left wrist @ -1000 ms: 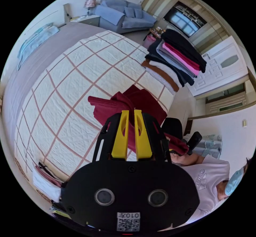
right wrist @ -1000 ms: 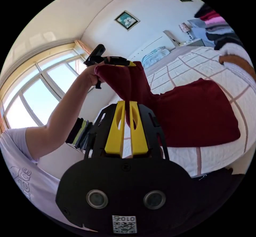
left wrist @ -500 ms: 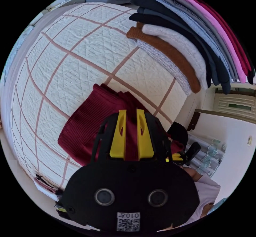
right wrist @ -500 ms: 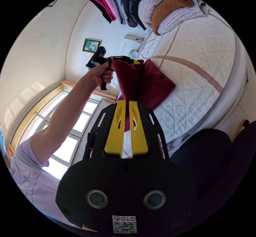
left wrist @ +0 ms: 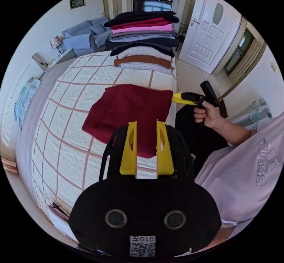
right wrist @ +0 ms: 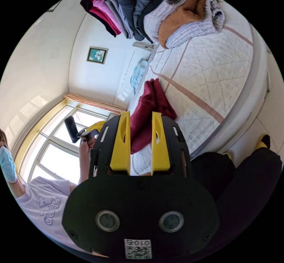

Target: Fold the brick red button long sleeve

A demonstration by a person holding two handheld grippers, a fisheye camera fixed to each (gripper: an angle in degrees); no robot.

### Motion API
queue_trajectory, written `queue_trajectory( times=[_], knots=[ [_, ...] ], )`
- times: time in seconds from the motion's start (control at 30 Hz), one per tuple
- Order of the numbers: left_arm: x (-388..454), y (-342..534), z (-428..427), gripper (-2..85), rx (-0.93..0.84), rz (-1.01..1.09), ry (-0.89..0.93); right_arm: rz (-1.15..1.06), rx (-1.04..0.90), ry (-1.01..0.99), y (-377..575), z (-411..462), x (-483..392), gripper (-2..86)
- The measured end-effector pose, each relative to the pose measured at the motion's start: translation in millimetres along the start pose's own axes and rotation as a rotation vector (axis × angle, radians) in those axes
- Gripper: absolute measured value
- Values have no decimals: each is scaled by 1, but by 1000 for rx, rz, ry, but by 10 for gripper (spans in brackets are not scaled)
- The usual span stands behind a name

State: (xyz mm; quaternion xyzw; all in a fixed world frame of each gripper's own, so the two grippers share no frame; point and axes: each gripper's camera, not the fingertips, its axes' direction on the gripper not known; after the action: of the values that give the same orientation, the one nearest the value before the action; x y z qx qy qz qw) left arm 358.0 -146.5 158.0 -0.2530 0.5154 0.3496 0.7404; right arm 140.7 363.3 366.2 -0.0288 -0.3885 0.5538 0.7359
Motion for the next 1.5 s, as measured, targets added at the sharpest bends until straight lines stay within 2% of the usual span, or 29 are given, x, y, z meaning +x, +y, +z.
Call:
queue_trajectory(
  times=[0.2, 0.37, 0.5, 0.57, 0.8, 0.9, 0.93, 1.0, 1.1, 1.23, 1.33, 1.5],
  knots=[
    [64, 52, 32, 87, 79, 99, -166, 46, 15, 19, -11, 21, 1, 59],
    [99, 65, 78, 64, 21, 222, -316, -82, 2, 111, -5, 19, -49, 43],
    [80, 95, 87, 43, -8, 210, -191, -72, -73, 233, 18, 32, -26, 40],
    [68, 106, 98, 36, -38, 190, -125, 1, -151, 196, 24, 51, 10, 40],
    [47, 143, 81, 32, 123, 45, 31, -73, -145, 188, 42, 67, 7, 42],
    [52, 158, 40, 25, 244, 16, 9, -73, -124, 104, 53, 56, -1, 47],
    [52, 160, 35, 24, 257, 14, -15, -95, -122, 135, 57, 54, -7, 51],
    [53, 160, 34, 17, 238, 34, -86, -99, -116, 203, 61, 51, -14, 64],
    [47, 149, 52, 15, 200, 64, -31, -113, -27, 264, 71, 35, -28, 71],
    [46, 139, 81, 12, 148, 102, -32, -308, 54, 359, 91, 39, -87, 64],
    [39, 135, 114, 9, 56, 94, -24, -422, -14, 359, 108, 69, -112, 62],
    [18, 144, 128, 5, 96, 0, 21, -449, -154, 451, 111, 120, -102, 53]
  ],
)
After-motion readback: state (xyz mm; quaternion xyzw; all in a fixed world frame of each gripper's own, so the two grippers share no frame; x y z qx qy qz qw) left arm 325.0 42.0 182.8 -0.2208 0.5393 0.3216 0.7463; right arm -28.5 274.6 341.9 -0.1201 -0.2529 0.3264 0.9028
